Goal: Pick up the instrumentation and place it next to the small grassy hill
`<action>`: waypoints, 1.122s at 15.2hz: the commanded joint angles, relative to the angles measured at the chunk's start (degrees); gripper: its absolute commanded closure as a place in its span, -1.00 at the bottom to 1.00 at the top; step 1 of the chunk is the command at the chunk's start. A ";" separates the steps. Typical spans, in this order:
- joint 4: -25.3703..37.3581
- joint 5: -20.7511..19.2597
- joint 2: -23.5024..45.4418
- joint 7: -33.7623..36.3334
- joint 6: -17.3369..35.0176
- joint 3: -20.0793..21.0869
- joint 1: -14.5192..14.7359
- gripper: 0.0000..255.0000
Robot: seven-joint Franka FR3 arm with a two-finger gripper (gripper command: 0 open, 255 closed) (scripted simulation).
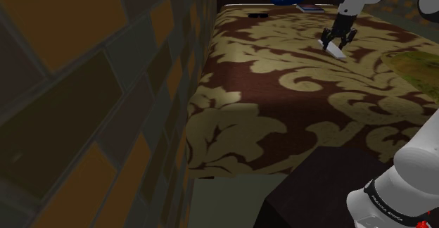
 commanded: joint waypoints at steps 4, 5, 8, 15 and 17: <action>2.90 -0.27 -0.44 0.25 -3.31 -0.10 -0.04 1.00; 3.16 -0.07 -0.22 -1.06 -3.42 -0.54 -0.89 1.00; 4.34 0.66 0.77 -5.02 -3.87 -1.83 -3.54 1.00; 9.88 3.24 5.12 -14.34 -5.91 -4.35 -10.55 1.00; 12.26 4.19 6.90 -16.94 -6.80 -4.90 -12.83 1.00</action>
